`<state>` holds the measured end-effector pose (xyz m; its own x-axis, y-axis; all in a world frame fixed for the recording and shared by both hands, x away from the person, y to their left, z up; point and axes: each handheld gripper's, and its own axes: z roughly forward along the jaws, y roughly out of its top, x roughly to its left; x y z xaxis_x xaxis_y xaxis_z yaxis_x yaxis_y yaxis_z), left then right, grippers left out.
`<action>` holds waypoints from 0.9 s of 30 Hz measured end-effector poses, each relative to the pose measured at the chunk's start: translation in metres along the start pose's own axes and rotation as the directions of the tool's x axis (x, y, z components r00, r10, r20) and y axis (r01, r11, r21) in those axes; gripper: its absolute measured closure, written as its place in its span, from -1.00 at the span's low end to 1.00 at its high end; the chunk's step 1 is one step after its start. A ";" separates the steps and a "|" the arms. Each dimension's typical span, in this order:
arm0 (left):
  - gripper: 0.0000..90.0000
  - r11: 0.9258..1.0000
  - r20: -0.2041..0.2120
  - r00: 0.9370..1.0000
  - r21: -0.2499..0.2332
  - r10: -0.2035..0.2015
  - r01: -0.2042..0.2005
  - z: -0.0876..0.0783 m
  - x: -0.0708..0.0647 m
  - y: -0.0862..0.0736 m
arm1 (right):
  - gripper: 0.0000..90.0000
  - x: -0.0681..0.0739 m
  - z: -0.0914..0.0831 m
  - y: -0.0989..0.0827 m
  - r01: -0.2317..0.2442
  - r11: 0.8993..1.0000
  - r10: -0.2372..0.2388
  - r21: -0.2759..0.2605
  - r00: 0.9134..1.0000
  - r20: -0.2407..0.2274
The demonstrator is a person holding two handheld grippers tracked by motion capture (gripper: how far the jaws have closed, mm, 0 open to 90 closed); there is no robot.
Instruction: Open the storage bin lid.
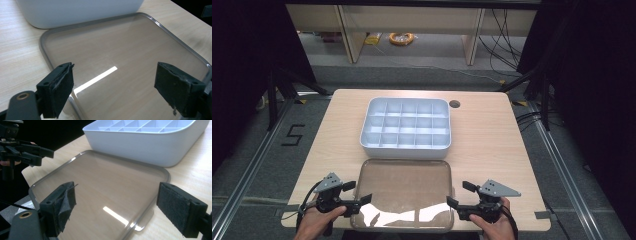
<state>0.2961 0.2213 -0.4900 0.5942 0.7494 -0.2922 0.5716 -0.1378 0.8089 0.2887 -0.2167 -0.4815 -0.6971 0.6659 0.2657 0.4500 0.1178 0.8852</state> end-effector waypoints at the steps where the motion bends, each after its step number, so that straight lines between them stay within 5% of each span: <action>1: -0.66 1.000 -0.001 1.000 -0.007 -0.004 0.004 0.000 -0.001 -0.001 | -0.63 0.003 -0.001 -0.001 -0.039 0.999 0.039 0.013 0.999 0.003; 5: -0.66 1.000 0.002 1.000 0.009 0.015 -0.015 -0.002 -0.005 -0.003 | -0.63 0.001 -0.004 -0.004 0.009 1.000 -0.009 0.014 1.000 0.028; 7: -0.66 1.000 0.006 1.000 0.014 0.024 -0.024 -0.004 -0.008 -0.005 | -0.63 0.007 -0.009 -0.006 -0.060 0.997 0.058 0.049 0.997 0.044; 11: -0.66 0.999 0.017 0.999 0.016 0.033 -0.033 -0.005 -0.011 -0.007 | -0.63 0.006 -0.011 -0.008 0.002 0.999 -0.003 0.032 0.999 0.032; 18: -0.66 0.997 0.031 0.997 0.032 0.071 -0.072 -0.007 -0.017 -0.012 | -0.64 0.011 -0.015 -0.012 -0.014 0.999 0.013 0.037 1.000 0.012; 27: -0.66 0.998 0.025 0.999 0.039 0.043 -0.044 -0.014 -0.020 -0.017 | -0.64 0.016 -0.025 -0.021 -0.023 0.996 0.021 0.089 0.999 0.033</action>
<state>0.2663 0.2174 -0.4912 0.6319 0.7266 -0.2699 0.5669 -0.1957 0.8002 0.2541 -0.2269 -0.4868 -0.6691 0.6919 0.2712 0.5142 0.1676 0.8411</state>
